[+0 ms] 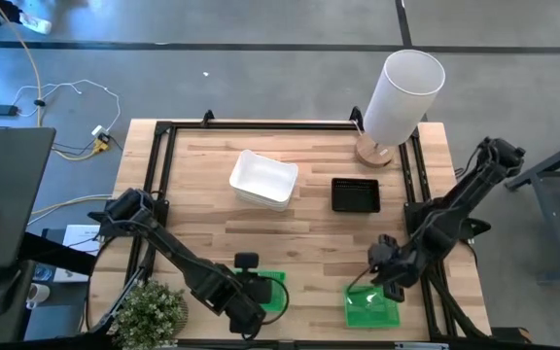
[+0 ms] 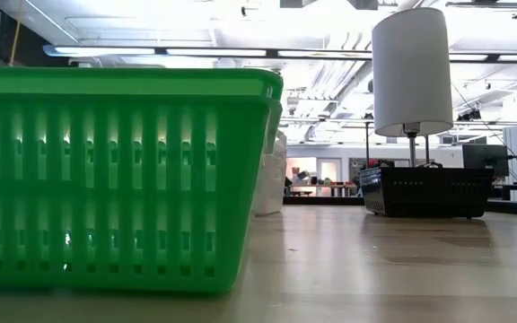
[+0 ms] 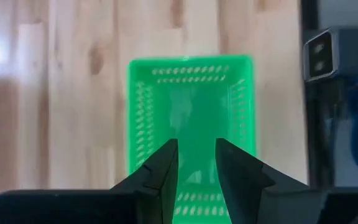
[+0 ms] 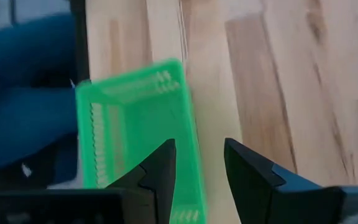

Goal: Stack baskets by color
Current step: Stack the right green bin on top of the other green bins

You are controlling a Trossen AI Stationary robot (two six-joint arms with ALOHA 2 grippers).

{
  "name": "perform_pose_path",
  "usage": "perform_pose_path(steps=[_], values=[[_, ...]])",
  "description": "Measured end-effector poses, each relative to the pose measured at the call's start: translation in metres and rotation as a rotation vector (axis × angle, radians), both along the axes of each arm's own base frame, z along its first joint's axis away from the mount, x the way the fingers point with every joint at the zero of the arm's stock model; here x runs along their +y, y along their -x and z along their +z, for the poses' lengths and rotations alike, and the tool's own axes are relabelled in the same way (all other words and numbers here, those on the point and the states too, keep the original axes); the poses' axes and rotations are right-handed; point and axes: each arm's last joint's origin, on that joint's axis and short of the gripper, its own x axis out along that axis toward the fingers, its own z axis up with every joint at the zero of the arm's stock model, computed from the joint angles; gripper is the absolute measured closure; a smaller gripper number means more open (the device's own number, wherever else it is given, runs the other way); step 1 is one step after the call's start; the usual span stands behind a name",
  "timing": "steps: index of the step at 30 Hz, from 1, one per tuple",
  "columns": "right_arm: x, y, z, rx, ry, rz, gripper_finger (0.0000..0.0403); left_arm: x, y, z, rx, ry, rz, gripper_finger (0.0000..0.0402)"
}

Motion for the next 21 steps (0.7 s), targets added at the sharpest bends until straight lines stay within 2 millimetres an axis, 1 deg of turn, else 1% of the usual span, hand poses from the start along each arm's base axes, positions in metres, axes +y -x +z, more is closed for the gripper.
perform_pose_path(steps=[2,5,10,16,21], values=[[0.007,0.001,-0.005,0.016,0.010,0.028,0.0279,0.000,0.006,0.003,0.004,-0.024,0.015,0.0307],[0.015,0.005,-0.013,0.045,0.028,0.047,0.0279,0.001,0.008,0.006,-0.009,-0.041,0.040,0.0307],[0.025,0.007,-0.024,0.088,0.045,0.039,0.0279,0.007,0.004,0.007,-0.022,-0.044,0.065,0.0307],[0.031,0.008,-0.035,0.128,0.084,0.039,0.0279,0.012,0.001,0.007,-0.015,-0.034,0.079,0.0307],[0.034,0.006,-0.043,0.159,0.105,0.025,0.0279,0.013,0.001,0.007,-0.012,-0.036,0.074,0.0307]])
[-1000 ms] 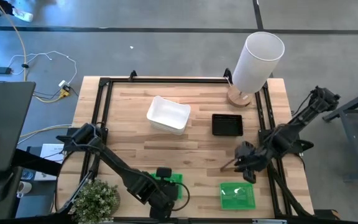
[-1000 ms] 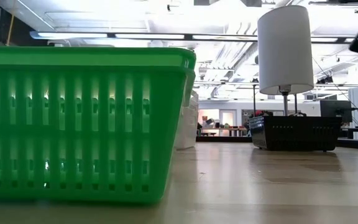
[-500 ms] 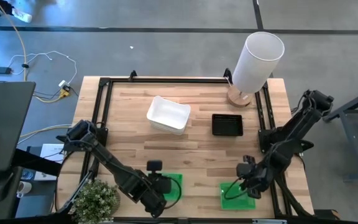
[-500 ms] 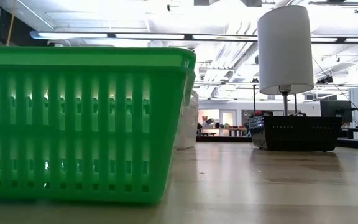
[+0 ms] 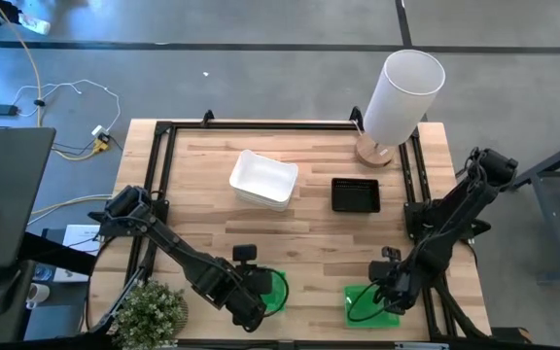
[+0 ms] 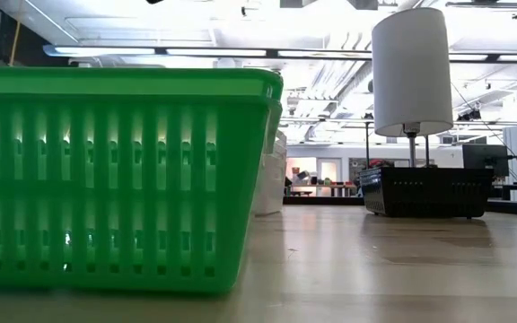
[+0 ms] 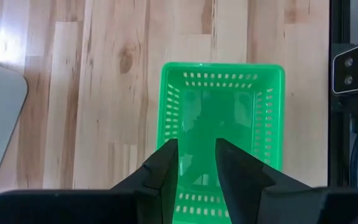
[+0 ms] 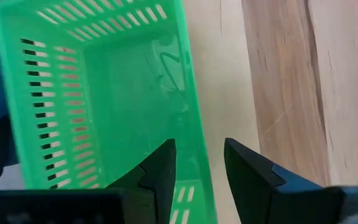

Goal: Stack baskets by color
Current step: Stack the right green bin on top of the other green bins

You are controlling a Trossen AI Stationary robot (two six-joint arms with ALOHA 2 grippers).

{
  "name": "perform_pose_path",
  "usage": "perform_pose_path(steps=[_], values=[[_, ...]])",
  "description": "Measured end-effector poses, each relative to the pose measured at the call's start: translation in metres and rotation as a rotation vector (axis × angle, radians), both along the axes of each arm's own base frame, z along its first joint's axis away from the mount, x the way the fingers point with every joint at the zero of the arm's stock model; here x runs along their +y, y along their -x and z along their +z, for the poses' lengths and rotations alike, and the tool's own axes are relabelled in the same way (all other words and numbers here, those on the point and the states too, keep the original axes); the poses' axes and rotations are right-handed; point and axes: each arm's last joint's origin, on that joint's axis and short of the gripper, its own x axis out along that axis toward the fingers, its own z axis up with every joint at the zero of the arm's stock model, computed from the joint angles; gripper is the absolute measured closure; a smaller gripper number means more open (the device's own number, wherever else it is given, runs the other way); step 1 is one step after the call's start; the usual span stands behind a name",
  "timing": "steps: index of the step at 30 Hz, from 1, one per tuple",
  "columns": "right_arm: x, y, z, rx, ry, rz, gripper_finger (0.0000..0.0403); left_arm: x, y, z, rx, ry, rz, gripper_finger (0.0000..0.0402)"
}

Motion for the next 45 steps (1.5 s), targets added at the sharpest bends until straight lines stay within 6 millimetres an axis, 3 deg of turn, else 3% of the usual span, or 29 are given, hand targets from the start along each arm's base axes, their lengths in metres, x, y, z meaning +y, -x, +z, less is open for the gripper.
perform_pose_path(steps=[7,14,24,33,45], values=[[0.004,-0.002,-0.012,0.067,0.007,-0.050,0.0294,-0.001,0.004,-0.001,0.028,-0.007,-0.008,0.0307],[0.005,-0.001,-0.015,0.112,-0.013,-0.065,0.0394,0.001,0.024,0.007,0.097,-0.075,0.045,0.0308],[0.001,-0.011,-0.012,0.093,-0.017,-0.169,0.0400,-0.008,0.055,0.022,0.047,-0.099,0.097,0.0312],[0.002,-0.039,0.021,-0.027,-0.012,-0.183,0.0402,-0.009,0.073,0.014,0.061,-0.093,0.136,0.0312],[-0.010,-0.085,0.088,-0.269,0.065,-0.106,0.0403,-0.023,0.088,-0.012,0.116,-0.018,0.136,0.0312]])
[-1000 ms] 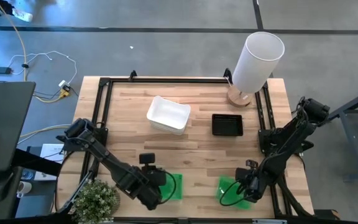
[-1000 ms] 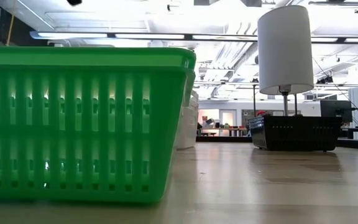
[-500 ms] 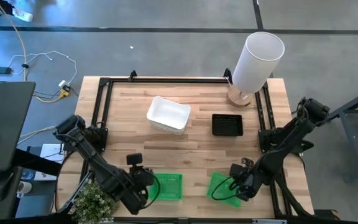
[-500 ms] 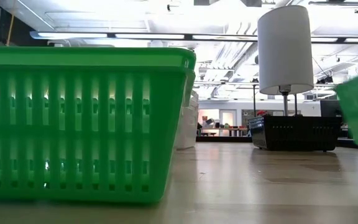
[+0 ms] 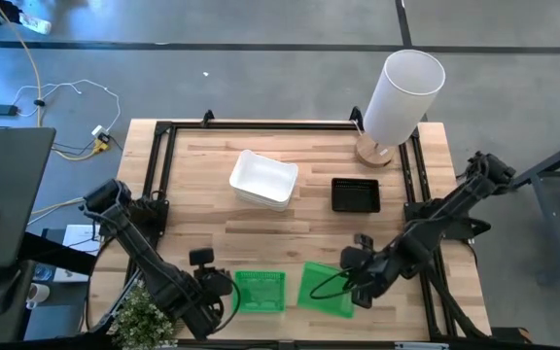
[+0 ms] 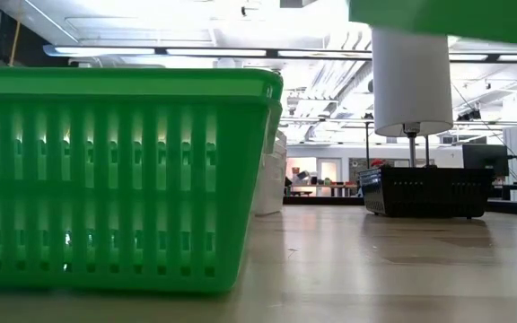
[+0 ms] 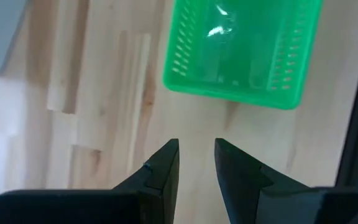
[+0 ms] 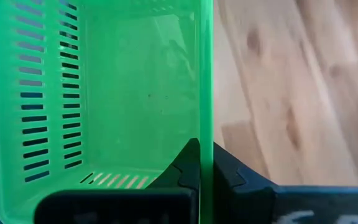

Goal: Stack baskets by color
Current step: Stack the right green bin on top of the other green bins

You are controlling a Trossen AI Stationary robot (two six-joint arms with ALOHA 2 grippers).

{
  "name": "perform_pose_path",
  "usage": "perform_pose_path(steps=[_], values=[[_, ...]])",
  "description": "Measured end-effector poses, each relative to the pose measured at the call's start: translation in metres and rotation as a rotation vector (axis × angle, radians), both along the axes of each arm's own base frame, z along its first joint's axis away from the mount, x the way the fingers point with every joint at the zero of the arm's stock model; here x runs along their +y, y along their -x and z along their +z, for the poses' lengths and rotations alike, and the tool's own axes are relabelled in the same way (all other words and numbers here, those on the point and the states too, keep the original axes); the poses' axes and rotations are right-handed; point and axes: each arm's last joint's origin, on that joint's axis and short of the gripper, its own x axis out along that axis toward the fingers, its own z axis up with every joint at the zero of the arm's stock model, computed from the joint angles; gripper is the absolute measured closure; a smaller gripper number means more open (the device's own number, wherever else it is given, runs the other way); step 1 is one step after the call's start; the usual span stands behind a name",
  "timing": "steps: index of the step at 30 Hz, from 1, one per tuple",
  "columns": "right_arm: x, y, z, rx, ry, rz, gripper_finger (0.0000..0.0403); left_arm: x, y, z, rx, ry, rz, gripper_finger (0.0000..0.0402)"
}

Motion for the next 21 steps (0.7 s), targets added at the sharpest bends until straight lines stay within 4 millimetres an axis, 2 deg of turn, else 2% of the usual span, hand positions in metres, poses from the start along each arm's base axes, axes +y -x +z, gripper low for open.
perform_pose_path(steps=[8,17,21], values=[[-0.021,-0.024,0.025,-0.089,0.061,0.005,0.0403,-0.001,0.004,-0.026,0.013,0.043,0.057,0.0312],[-0.049,-0.040,0.028,-0.110,0.104,-0.084,0.0403,0.003,0.002,-0.050,0.006,0.112,0.100,0.0312],[-0.055,-0.043,0.028,-0.110,0.122,-0.084,0.0403,0.006,-0.001,-0.059,-0.009,0.139,0.124,0.0312]])
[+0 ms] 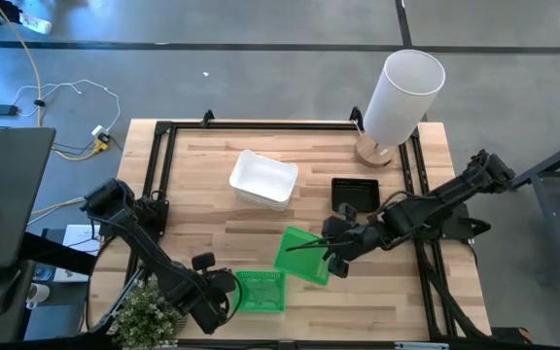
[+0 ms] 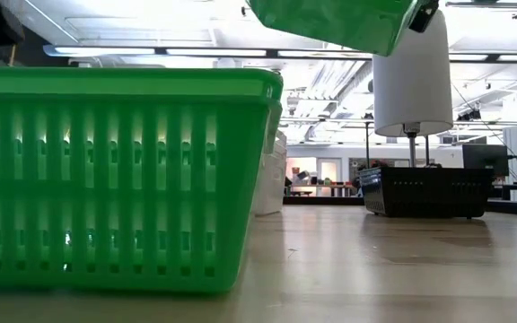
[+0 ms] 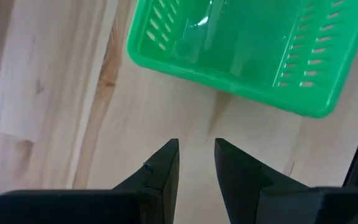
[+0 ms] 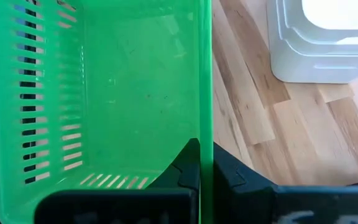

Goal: Stack baskets by color
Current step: Stack the right green bin on top of the other green bins

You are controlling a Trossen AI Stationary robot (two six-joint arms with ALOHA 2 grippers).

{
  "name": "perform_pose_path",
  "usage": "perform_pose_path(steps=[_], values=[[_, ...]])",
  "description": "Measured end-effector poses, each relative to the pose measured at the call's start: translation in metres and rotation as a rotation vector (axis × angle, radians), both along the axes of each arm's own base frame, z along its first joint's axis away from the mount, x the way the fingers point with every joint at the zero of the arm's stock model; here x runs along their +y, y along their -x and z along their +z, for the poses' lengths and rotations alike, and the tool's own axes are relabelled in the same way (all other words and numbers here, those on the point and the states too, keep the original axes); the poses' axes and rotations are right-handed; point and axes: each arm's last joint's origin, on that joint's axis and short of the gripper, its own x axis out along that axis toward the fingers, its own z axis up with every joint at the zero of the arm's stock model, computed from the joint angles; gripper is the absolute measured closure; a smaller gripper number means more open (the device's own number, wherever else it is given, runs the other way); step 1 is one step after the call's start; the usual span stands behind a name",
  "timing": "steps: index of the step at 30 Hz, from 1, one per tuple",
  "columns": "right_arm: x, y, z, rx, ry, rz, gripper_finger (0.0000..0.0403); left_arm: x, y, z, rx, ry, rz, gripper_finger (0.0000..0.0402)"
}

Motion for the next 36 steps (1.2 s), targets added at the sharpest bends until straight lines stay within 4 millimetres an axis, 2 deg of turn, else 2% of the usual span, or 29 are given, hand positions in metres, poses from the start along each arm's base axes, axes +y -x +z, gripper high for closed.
perform_pose_path(steps=[9,17,26,36], values=[[-0.002,-0.001,0.000,0.002,0.002,-0.002,0.0403,0.014,-0.012,-0.013,-0.020,0.056,0.044,0.0312],[-0.002,-0.001,0.000,0.005,-0.011,-0.006,0.0403,0.023,-0.028,-0.015,-0.088,0.095,0.008,0.0312],[-0.001,0.000,0.000,0.014,-0.030,0.005,0.0403,0.034,-0.045,-0.031,-0.091,0.078,-0.010,0.0312],[0.000,-0.001,0.000,0.021,-0.078,0.008,0.0403,0.038,-0.057,-0.028,-0.156,0.100,-0.060,0.0312]])
